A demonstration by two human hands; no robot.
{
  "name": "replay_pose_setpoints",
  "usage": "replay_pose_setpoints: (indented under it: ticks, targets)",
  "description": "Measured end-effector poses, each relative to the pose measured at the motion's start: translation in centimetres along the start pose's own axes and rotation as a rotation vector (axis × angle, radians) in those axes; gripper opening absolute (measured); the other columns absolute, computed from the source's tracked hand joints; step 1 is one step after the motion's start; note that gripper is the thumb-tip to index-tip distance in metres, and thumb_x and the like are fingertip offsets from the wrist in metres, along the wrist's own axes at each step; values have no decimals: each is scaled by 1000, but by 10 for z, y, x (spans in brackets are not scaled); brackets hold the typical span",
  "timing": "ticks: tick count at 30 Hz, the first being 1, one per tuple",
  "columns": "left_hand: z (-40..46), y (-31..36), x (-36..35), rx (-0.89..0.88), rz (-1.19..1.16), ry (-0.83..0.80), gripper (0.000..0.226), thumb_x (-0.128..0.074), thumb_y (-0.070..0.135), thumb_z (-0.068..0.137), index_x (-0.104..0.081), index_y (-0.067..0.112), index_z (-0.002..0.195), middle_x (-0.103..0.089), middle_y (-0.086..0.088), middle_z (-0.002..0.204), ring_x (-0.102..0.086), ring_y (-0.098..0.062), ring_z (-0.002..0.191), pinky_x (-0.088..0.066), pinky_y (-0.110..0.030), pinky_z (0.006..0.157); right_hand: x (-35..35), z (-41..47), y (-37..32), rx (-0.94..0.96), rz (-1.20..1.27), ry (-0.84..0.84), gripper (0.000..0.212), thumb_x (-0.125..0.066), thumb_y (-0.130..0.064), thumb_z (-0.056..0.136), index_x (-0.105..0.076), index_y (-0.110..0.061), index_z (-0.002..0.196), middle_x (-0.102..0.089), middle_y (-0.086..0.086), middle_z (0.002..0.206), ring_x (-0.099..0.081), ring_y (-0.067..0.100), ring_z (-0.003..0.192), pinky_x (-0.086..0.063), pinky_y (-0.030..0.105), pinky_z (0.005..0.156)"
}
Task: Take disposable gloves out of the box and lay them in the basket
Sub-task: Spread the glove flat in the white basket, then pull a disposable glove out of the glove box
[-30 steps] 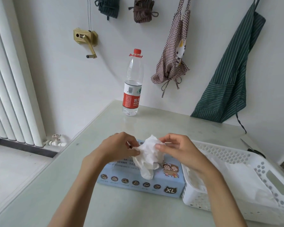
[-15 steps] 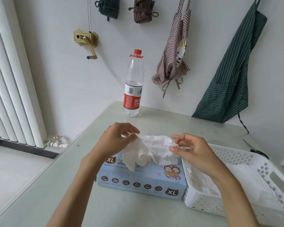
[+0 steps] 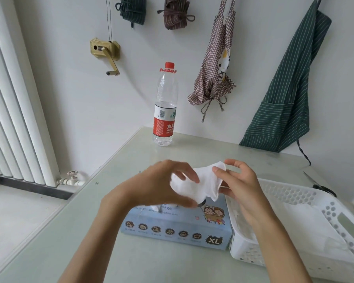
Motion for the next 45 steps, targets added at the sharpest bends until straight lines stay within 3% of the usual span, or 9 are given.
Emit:
replay_pose_setpoints:
  ticks: [2, 7, 11, 13, 18, 23, 33, 40, 45]
  targets:
    - [6, 0, -16, 25, 7, -48, 52, -82, 44, 66, -54, 38, 109, -53, 31, 104, -48, 13, 98, -44, -16, 86, -5, -1, 2, -36, 36, 7, 31, -66, -13, 88, -48, -19, 113, -75, -6, 74, -70, 8, 68, -56, 26, 72]
    - [22, -11, -18, -49, -87, 186, 7, -63, 24, 88, -67, 26, 94, -70, 12, 99, -66, -3, 91, -53, -36, 89, 2, -1, -3, 93, -170, 76, 12, -62, -21, 91, -57, -21, 102, -72, -4, 82, -68, 12, 75, -51, 23, 63]
    - [20, -22, -13, -18, -222, 197, 60, -56, 58, 84, -67, 0, 95, -71, -14, 92, -66, -17, 80, -51, -55, 86, 24, -6, -21, 444, -477, 34, 27, -74, -39, 78, -60, -37, 102, -59, -20, 102, -53, 0, 97, -43, 20, 80]
    - [18, -25, -13, -15, -263, 152, 48, -58, 51, 87, -72, 6, 97, -74, -6, 93, -68, -16, 84, -52, -49, 87, 19, -14, -23, 412, -610, -228, 57, -82, -40, 70, -51, -49, 117, -45, -34, 120, -38, -12, 117, -32, 6, 93]
    - [14, -16, -8, -71, -331, 102, 26, -57, 30, 92, -73, 14, 106, -73, 1, 102, -67, -16, 98, -51, -37, 93, 12, -16, -21, 508, -737, -197, 64, -81, -39, 71, -46, -49, 123, -40, -41, 119, -29, -20, 118, -22, -3, 91]
    - [9, -2, -5, -107, -322, 53, 31, -57, 39, 87, -70, 17, 104, -72, 2, 102, -66, -14, 97, -51, -26, 90, 2, -9, -31, 637, -878, -164, 18, -77, -31, 76, -68, -33, 92, -61, -23, 100, -47, -3, 102, -39, 21, 88]
    - [15, 1, 0, 31, -370, 144, 5, -65, 11, 86, -69, 15, 86, -73, 8, 81, -69, -4, 82, -51, -14, 74, 62, -11, -73, 253, -363, -139, 15, -65, -9, 88, -67, -24, 92, -75, 5, 85, -70, 11, 75, -55, 20, 60]
    - [50, 65, 4, -35, -437, 99, 9, -52, 16, 96, -58, 13, 91, -64, 8, 78, -55, -5, 71, -40, -20, 70, 113, -12, -83, 2, -298, -295, 38, -73, -20, 80, -63, -18, 116, -73, 1, 104, -69, 18, 99, -53, 35, 88]
    - [73, 101, -5, -58, -401, 84, 12, -50, 21, 97, -56, 11, 99, -59, 14, 69, -48, 8, 50, -35, -6, 51, 138, -5, -87, 43, -270, -11, 33, -77, -32, 78, -72, -6, 97, -66, 19, 83, -57, 19, 76, -44, 29, 73]
Point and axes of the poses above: each hand's wrist, its own z-axis towards the middle knuckle, its own x-axis out of the back of the hand, y = z × x, the point moved 2 cm from there along z, towards the middle knuckle
